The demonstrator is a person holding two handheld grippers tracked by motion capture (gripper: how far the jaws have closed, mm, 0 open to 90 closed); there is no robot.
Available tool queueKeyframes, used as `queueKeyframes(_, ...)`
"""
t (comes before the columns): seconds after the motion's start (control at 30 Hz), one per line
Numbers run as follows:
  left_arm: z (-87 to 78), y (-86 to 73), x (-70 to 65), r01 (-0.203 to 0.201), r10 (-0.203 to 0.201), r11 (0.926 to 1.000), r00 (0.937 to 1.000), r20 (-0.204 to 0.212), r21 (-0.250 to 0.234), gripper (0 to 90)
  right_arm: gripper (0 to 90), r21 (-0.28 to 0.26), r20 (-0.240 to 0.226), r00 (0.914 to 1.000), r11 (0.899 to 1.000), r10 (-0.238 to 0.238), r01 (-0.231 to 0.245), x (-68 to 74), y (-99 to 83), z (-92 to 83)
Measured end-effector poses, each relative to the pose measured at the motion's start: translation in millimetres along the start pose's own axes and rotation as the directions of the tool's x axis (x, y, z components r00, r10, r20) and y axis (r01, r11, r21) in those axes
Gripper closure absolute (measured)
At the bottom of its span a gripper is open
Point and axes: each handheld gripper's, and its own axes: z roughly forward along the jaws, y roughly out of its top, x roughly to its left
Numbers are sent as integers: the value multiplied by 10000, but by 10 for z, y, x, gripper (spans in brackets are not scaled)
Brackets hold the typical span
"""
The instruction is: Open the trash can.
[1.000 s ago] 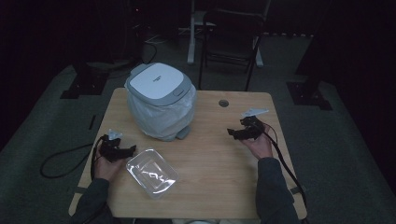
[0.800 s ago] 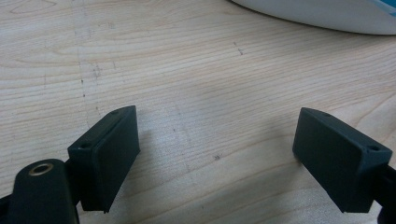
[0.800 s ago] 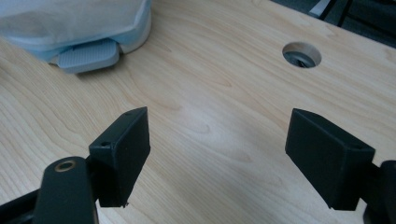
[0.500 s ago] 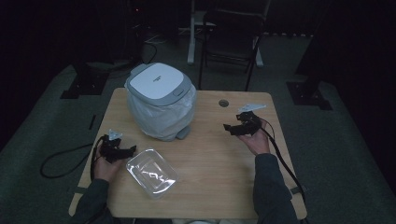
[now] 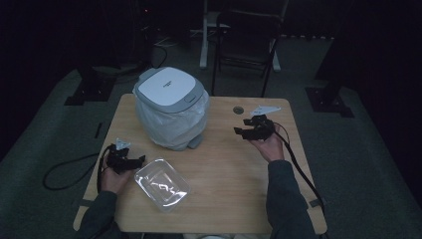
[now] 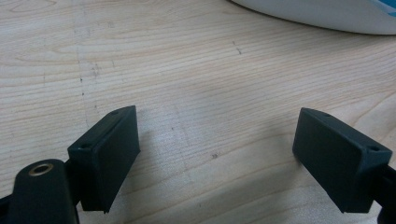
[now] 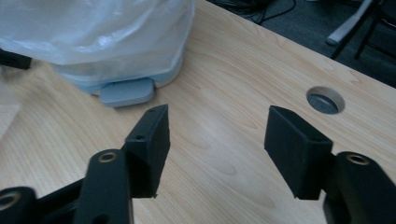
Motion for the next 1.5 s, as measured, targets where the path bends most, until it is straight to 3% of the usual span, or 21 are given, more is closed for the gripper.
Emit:
queueKeyframes(0.23, -1, -1, -3, 10, -10, 10000, 10000, -10, 6, 156, 442, -62, -17, 9995, 9995, -322, 322, 68, 75, 18)
queueKeyframes(1.5, 0, 0, -13, -24, 24, 10000, 10000, 2, -4, 156, 476, -765, -558, 9973, 9961, -484, 440, 304, 519, 50)
